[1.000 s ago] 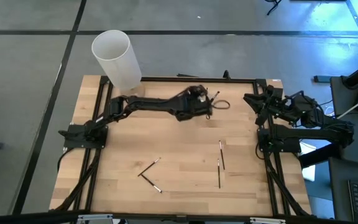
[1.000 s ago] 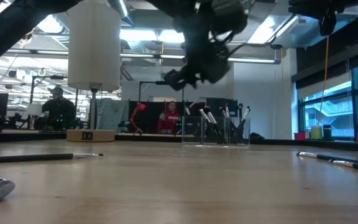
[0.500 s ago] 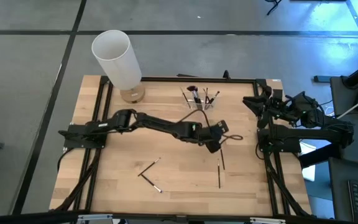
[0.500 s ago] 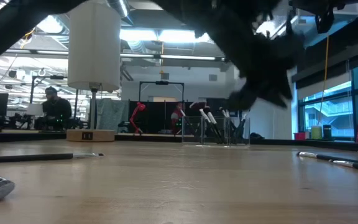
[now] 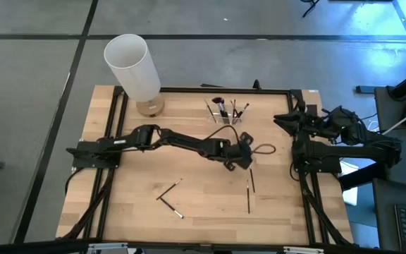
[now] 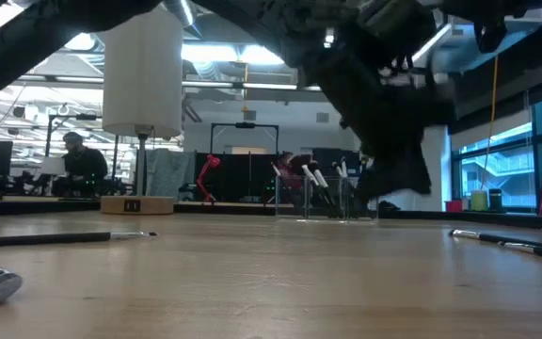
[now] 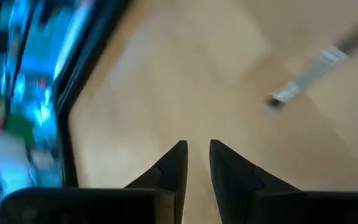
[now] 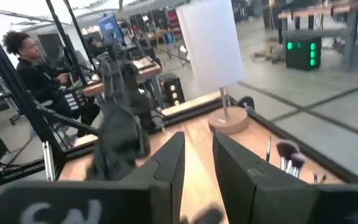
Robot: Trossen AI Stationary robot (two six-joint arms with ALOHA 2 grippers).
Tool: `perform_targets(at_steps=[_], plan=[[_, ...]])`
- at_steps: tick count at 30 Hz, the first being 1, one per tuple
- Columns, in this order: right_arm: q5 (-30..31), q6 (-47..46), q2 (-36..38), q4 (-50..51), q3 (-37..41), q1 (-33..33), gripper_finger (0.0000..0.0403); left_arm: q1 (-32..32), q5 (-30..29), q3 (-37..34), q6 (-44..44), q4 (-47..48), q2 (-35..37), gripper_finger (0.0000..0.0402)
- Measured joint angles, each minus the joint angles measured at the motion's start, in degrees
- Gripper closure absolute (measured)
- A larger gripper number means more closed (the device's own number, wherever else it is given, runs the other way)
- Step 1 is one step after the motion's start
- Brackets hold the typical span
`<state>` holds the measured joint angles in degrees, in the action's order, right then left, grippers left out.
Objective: Put items in baskets/containers
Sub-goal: Put the black eyeshadow brush into the transparent organizer
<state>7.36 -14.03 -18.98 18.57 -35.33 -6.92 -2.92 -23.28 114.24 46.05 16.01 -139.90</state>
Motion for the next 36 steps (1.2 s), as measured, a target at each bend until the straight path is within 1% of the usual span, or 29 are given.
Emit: perform_targets(at_steps=[3,6,8,12,14,16,18,21,24,25,27,29,32,34,36], plan=[[1.99,-1.94,-0.28,0.76,0.00,-0.02,0.0319,-0.09,-4.18,0.11,-15.15,0.12,2.68,0.0340],[4.92,-3.70,-1.02,0.77,0.00,-0.02,0.0319,-0.56,-12.65,0.11,-30.16,5.67,5.97,0.0341],[6.46,-5.19,-1.81,0.82,0.00,-0.02,0.0319,-0.56,-16.54,0.09,-37.23,12.60,8.64,0.0341],[8.04,-9.08,-4.93,0.87,0.00,-0.02,0.0319,-0.19,-17.95,-0.35,-51.35,27.59,14.29,0.0341],[8.02,-12.02,-7.28,2.06,-0.04,-0.02,0.0319,-0.12,-18.64,-3.21,-56.27,30.32,17.19,0.0341],[8.00,-15.86,-10.07,4.95,-0.04,-0.02,0.0319,-0.38,-21.32,-8.61,-60.00,30.57,20.69,0.0341],[7.74,-20.21,-13.00,8.90,-0.04,-0.02,0.0319,-1.08,-25.27,-16.04,-64.03,28.38,24.53,0.0341],[7.71,-28.01,-18.49,17.43,-0.04,0.73,0.0319,-2.44,-29.04,-30.58,-70.32,21.70,31.01,0.0341],[10.01,-36.81,-24.87,24.18,0.00,3.47,0.0319,-3.80,-28.18,-45.74,-74.51,9.60,37.54,0.0341],[10.84,-39.17,-27.05,24.35,0.00,4.84,0.0319,-4.14,-26.81,-50.13,-75.35,5.01,39.58,0.0341],[10.61,-41.28,-31.66,22.76,0.00,7.56,0.0319,-4.64,-23.52,-58.24,-76.67,-4.37,43.38,0.0341],[8.26,-41.35,-35.66,19.31,0.00,9.55,0.0319,-4.76,-21.10,-64.76,-77.05,-12.56,46.81,0.0341],[4.33,-43.72,-40.28,16.01,-0.02,11.79,0.0319,-4.30,-19.30,-71.92,-77.00,-23.49,50.75,0.0341],[2.90,-47.32,-43.14,15.78,-0.02,13.47,0.0319,-3.89,-18.65,-75.29,-77.00,-27.66,52.32,0.0341],[1.21,-51.53,-45.72,15.68,-0.02,15.33,0.0319,-3.56,-18.08,-77.67,-76.77,-29.10,53.14,0.0341]])
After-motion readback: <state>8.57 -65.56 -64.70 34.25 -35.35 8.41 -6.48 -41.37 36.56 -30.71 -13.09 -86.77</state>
